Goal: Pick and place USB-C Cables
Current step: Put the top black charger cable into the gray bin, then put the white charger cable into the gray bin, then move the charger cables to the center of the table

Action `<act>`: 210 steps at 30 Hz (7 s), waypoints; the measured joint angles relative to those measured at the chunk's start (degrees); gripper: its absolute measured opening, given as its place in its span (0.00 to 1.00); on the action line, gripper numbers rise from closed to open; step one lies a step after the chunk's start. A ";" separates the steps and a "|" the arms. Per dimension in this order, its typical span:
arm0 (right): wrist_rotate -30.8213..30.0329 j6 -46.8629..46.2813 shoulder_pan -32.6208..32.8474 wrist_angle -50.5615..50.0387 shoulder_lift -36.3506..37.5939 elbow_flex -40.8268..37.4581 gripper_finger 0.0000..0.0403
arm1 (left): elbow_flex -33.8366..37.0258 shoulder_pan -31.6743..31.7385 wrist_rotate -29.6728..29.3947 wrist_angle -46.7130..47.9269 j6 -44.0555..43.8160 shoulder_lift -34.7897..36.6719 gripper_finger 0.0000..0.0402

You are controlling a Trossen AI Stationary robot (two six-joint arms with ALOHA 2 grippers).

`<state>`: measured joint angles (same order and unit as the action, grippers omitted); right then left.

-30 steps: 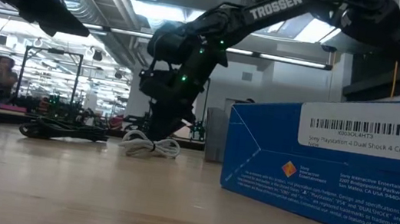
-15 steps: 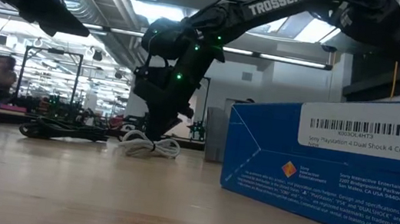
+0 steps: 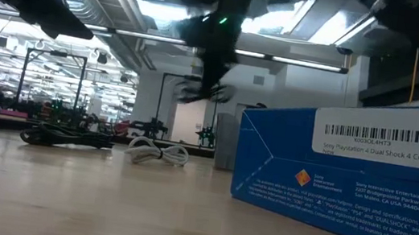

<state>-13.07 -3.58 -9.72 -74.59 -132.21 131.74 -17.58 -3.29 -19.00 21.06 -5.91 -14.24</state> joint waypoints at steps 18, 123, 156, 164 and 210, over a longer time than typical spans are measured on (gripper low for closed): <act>-3.80 -14.04 5.96 -9.30 17.09 -21.01 0.04 | 0.00 0.02 0.00 1.03 0.00 0.00 0.00; 15.14 18.82 11.81 37.62 0.51 -23.69 0.09 | -0.02 0.02 -0.02 1.75 0.02 0.02 0.00; -9.57 -7.76 6.80 -8.43 6.52 -20.84 0.24 | -0.02 0.00 -1.39 2.49 0.04 0.00 0.00; -8.12 -8.14 5.21 -7.12 6.70 -22.25 0.40 | -0.02 0.02 -1.38 2.45 0.02 0.00 0.00; -32.55 -5.82 2.97 -14.27 15.79 -3.56 0.41 | -27.39 -36.63 51.11 29.41 -74.54 -60.87 0.00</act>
<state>-45.62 -9.39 -6.75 -88.86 -116.42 128.18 -44.97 -39.91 32.10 50.47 -80.45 -75.11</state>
